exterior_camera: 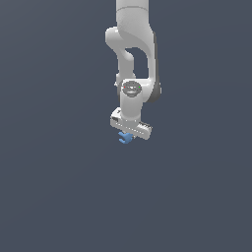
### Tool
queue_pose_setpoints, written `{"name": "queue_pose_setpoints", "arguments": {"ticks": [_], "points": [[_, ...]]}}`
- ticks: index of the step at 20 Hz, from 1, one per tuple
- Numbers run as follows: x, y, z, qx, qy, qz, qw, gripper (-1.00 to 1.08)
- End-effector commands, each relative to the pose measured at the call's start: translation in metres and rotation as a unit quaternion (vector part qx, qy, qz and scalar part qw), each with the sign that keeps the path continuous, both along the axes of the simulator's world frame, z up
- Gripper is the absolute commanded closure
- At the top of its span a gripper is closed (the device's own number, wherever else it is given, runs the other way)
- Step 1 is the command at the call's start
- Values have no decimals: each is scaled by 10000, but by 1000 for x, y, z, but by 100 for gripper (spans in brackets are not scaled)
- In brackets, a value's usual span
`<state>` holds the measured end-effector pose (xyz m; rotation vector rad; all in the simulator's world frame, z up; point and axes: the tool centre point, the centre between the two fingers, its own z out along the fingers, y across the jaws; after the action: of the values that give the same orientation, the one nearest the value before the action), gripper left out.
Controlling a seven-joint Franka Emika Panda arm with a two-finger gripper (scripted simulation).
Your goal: Pick up the object and move it to a goal position.
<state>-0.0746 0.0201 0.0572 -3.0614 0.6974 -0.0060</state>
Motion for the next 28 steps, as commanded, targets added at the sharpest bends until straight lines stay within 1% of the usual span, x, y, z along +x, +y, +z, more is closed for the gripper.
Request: {"name": "queue_pose_setpoints", "arguments": {"ticks": [1,10,15,21,28], "points": [[-1,-2,-2,-4,21,-13,10000,108],[-1,-2,-2,-4,21,-13,10000,108],[5,-3,-2,-4,21,-13,10000,108],[25,-7,-1,-4,21,-13,10000,108],[62,-15,1,-4,21,-10,10000,108]]}}
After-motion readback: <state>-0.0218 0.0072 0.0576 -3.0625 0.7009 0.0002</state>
